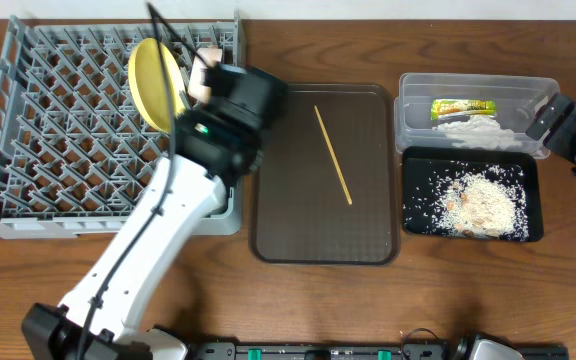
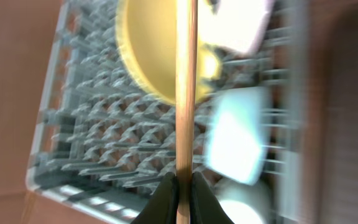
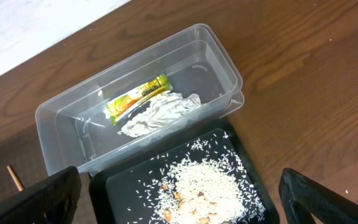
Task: Sort waste into correct bins and load items into the dishwasher
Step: 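Lift the chopstick and carry it to the dish rack, then insert the chopstick upright into the rack beside the bowls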
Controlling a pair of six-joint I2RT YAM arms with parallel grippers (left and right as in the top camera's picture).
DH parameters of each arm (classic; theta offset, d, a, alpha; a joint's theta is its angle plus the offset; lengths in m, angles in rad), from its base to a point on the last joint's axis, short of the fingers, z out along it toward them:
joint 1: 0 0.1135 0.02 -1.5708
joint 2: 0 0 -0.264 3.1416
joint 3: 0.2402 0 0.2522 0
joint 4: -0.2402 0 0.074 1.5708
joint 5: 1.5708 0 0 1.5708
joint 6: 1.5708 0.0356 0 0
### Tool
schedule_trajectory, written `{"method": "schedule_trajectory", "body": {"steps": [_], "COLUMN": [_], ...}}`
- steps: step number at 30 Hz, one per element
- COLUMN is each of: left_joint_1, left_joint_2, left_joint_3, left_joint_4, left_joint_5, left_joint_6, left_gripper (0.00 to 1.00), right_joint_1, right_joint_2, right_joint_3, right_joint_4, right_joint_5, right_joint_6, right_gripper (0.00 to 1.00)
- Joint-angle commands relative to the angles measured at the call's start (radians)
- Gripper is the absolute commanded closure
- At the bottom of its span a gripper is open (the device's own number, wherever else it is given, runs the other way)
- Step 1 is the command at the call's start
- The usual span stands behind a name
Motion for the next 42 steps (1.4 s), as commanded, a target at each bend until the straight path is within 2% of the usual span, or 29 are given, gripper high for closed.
{"method": "schedule_trajectory", "body": {"steps": [1,6,11,18,28,29,31,33,35,42], "left_joint_1": [0.138,0.308,0.373,0.377,0.402,0.402,0.402,0.402,0.402,0.402], "left_joint_2": [0.007,0.029,0.07,0.133,0.249,0.258,0.267,0.269,0.268,0.268], "left_joint_3": [-0.018,-0.018,-0.018,-0.018,-0.018,-0.018,-0.018,-0.018,-0.018,-0.018], "left_joint_4": [-0.009,0.002,-0.006,-0.01,-0.009,-0.009,-0.009,-0.002,0.002,0.002], "left_joint_5": [0.031,0.263,0.414,0.41,0.407,0.407,0.407,0.407,0.407,0.407], "left_joint_6": [0.119,0.185,0.245,0.335,0.338,0.338,0.338,0.338,0.338,0.315], "left_gripper": [0.93,0.93,0.93,0.92,0.92,0.91,0.83,0.68,0.62,0.6], "right_joint_1": [-0.003,-0.003,-0.003,-0.003,-0.003,-0.003,-0.003,-0.003,-0.003,-0.003], "right_joint_2": [-0.007,-0.007,-0.007,-0.007,-0.007,-0.007,-0.007,-0.007,-0.007,-0.007], "right_joint_3": [0.012,0.012,0.012,0.012,0.012,0.012,0.012,0.012,0.012,0.012], "right_joint_4": [-0.002,-0.002,-0.002,-0.002,-0.002,-0.002,-0.002,-0.002,-0.002,-0.002], "right_joint_5": [0.003,0.003,0.003,0.003,0.003,0.003,0.003,0.003,0.003,0.003], "right_joint_6": [0.009,0.009,0.009,0.009,0.009,0.009,0.009,0.009,0.009,0.009], "right_gripper": [0.01,0.01,0.01,0.01,0.01,0.01,0.01,0.01,0.01,0.01]}}
